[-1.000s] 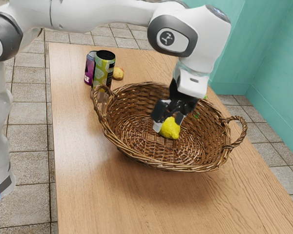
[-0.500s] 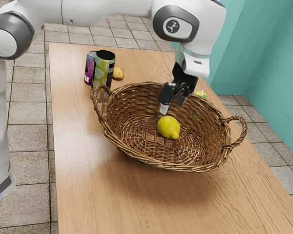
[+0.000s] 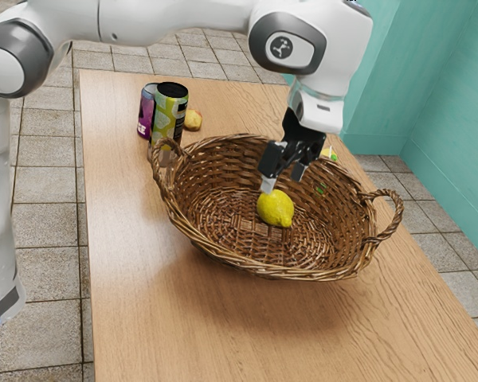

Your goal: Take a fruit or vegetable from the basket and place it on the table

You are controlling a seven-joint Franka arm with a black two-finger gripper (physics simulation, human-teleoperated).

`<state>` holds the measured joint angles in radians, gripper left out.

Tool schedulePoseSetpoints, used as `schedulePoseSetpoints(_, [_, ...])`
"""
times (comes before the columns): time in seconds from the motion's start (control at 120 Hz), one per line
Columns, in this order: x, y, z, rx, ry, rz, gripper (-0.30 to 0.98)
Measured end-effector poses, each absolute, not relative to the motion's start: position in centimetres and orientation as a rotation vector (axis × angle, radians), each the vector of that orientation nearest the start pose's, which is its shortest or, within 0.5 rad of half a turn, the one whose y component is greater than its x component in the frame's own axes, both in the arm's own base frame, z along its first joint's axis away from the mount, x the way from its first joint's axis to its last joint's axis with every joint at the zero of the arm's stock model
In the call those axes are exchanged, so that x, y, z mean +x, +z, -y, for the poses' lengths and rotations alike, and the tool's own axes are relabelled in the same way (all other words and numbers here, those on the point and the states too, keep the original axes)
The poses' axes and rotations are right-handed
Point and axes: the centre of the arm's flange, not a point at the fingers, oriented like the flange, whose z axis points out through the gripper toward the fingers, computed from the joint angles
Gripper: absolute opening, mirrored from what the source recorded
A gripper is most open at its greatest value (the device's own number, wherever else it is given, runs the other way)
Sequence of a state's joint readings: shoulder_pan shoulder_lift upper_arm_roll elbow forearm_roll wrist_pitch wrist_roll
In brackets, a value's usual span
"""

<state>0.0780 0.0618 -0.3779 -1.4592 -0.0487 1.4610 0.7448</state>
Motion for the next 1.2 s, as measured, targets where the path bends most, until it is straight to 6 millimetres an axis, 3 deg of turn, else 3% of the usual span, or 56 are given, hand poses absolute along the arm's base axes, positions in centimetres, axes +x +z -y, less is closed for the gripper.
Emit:
schedulePoseSetpoints(0.3, [53.6, 63.1, 17.4, -2.776, 0.074, -1.635, 0.69])
schedulePoseSetpoints(0.667, [57.0, 59.5, 14.6, -2.818, 0.162, -1.577, 0.69])
schedulePoseSetpoints(0.783, [57.5, 58.8, 14.4, -2.809, 0.18, -1.571, 0.69])
schedulePoseSetpoints(0.917, [58.8, 58.2, 12.8, -2.825, 0.183, -1.539, 0.69])
schedulePoseSetpoints(1.2, [59.2, 57.4, 12.7, -2.812, 0.198, -1.542, 0.69])
